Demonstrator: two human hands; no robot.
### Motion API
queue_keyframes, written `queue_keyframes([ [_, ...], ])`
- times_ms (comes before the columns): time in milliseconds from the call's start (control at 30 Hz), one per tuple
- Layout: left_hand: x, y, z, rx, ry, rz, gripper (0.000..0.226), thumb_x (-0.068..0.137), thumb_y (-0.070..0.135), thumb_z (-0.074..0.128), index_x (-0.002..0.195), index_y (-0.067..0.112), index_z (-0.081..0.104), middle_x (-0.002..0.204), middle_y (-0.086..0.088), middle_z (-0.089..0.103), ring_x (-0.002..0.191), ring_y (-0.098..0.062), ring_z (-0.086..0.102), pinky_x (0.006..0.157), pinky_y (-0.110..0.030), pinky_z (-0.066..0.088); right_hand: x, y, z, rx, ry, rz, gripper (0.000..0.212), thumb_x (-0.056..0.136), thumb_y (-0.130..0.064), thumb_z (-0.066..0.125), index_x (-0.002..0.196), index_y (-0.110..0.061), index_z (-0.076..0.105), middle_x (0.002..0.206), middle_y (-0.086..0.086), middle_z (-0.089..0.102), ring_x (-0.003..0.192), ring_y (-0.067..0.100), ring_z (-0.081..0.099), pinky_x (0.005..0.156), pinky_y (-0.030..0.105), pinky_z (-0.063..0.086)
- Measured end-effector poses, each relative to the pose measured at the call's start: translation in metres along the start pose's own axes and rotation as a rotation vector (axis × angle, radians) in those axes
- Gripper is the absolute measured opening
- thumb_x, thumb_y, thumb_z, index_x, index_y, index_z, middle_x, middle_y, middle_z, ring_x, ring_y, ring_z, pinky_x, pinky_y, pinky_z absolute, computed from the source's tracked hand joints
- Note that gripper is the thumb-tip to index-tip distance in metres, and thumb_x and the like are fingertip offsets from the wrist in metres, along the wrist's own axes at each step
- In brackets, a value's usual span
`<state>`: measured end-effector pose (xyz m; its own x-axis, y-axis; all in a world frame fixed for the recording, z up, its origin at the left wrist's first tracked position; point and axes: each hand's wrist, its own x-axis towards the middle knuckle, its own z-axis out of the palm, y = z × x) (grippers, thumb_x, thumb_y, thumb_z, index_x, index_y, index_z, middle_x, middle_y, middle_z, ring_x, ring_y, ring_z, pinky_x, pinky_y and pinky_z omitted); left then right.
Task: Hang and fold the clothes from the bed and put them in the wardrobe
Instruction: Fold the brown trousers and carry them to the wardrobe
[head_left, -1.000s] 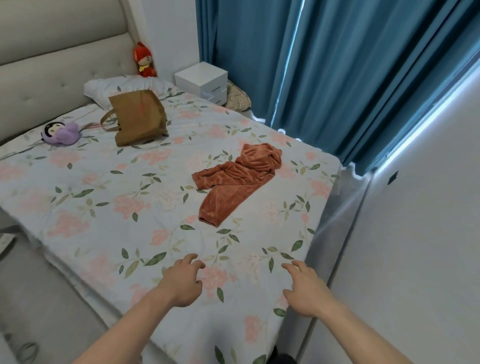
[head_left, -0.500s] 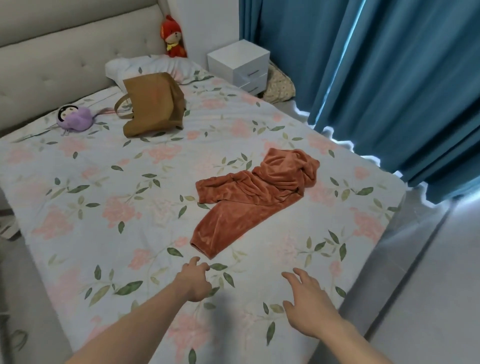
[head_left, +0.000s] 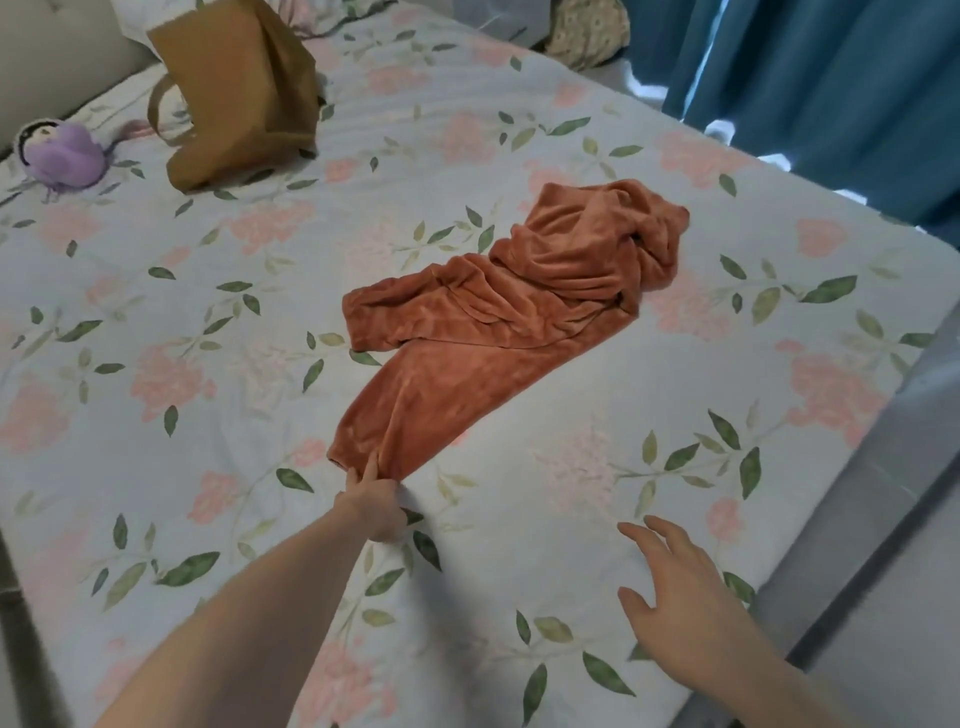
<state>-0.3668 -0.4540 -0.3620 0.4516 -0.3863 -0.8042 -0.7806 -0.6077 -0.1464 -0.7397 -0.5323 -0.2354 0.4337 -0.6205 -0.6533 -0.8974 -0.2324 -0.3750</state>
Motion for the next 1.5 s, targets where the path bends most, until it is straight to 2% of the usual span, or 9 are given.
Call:
queue_keyframes([
  [167,-0.034,0.019,-0.027,-0.386,0.428,0.214,0.026,0.086,0.031,0.061,0.109,0.019,0.068,0.114,-0.003,0.066,0.107,-0.027,0.063,0.082,-0.031,0.047,-0.012,0.016,0.011,0.045,-0.015,0.052,0.062,0.101,-0.039,0.050,0.155,-0.039,0.020,0.165,-0.009,0.010,0.148,0.018,0.028,0.117,0.034,0.034],
  [333,-0.152,0.038,-0.106,-0.916,0.619,0.397,0.024,0.073,0.000,0.060,0.064,0.021,0.053,0.056,0.013,0.056,0.055,-0.013,0.055,0.054,-0.030,0.047,-0.049,-0.009,-0.001,0.094,0.033,0.040,0.064,0.100,-0.037,0.053,0.156,-0.038,0.021,0.165,-0.009,0.013,0.148,0.016,0.027,0.116,0.031,0.035],
  [800,-0.536,-0.153,-0.190,-0.950,0.529,1.213,0.042,0.079,-0.025,0.047,0.064,0.014,0.041,0.058,-0.001,0.045,0.074,-0.015,0.051,0.074,-0.022,0.040,-0.227,-0.214,-0.027,0.315,0.452,-0.041,0.112,0.078,-0.041,0.083,0.161,-0.026,0.009,0.162,0.001,0.025,0.145,0.026,0.036,0.111,0.044,0.044],
  [1033,-0.656,-0.289,-0.169,-0.871,0.520,1.506,0.048,0.071,-0.037,0.039,0.064,0.011,0.043,0.064,0.002,0.044,0.059,0.000,0.053,0.066,-0.007,0.043,-0.316,-0.333,0.034,0.497,0.778,-0.099,0.092,0.072,-0.075,0.073,0.148,-0.040,0.034,0.142,-0.012,0.053,0.121,0.003,0.054,0.095,0.039,0.056],
  [1100,-0.679,-0.325,-0.162,-0.867,0.564,1.538,0.048,0.070,-0.038,0.039,0.066,0.010,0.044,0.066,-0.006,0.046,0.060,0.000,0.059,0.064,-0.008,0.044,-0.344,-0.360,0.052,0.583,0.814,-0.030,0.067,0.093,-0.052,0.067,0.146,-0.057,0.027,0.149,-0.012,0.047,0.136,0.012,0.046,0.107,0.039,0.047],
  [1200,-0.693,-0.367,-0.158,-0.950,0.648,1.490,0.044,0.073,-0.036,0.044,0.071,0.008,0.048,0.072,-0.004,0.061,0.067,-0.005,0.067,0.062,-0.015,0.050,-0.386,-0.399,0.068,0.431,0.719,-0.067,0.021,0.094,-0.019,0.058,0.095,-0.038,0.067,0.095,-0.007,0.073,0.093,0.021,0.071,0.078,0.040,0.059],
  [1300,-0.672,-0.404,-0.158,-0.977,0.816,1.277,0.018,0.089,-0.001,0.067,0.101,0.010,0.062,0.096,0.016,0.070,0.091,-0.003,0.068,0.079,-0.027,0.055,-0.425,-0.434,0.072,0.436,0.693,-0.110,0.045,0.087,-0.005,0.045,0.105,-0.034,0.075,0.094,-0.013,0.070,0.091,0.013,0.067,0.071,0.025,0.051],
  [1400,-0.642,-0.439,-0.140,-0.870,0.774,0.929,0.072,0.091,0.048,0.068,0.153,0.034,0.032,0.150,0.008,0.047,0.135,-0.012,0.048,0.113,-0.036,0.042,-0.456,-0.460,0.070,0.567,0.723,-0.181,0.046,0.089,-0.001,0.043,0.106,-0.029,0.075,0.092,-0.012,0.072,0.094,0.014,0.068,0.072,0.025,0.052],
  [1500,-0.624,-0.452,-0.081,-0.808,0.696,0.777,0.082,0.096,0.051,0.060,0.159,0.030,0.011,0.163,0.001,0.028,0.144,-0.019,0.036,0.114,-0.035,0.033,-0.487,-0.486,0.065,0.874,0.690,-0.166,0.038,0.097,-0.002,0.042,0.096,-0.029,0.069,0.094,-0.003,0.071,0.090,0.014,0.067,0.068,0.025,0.051],
])
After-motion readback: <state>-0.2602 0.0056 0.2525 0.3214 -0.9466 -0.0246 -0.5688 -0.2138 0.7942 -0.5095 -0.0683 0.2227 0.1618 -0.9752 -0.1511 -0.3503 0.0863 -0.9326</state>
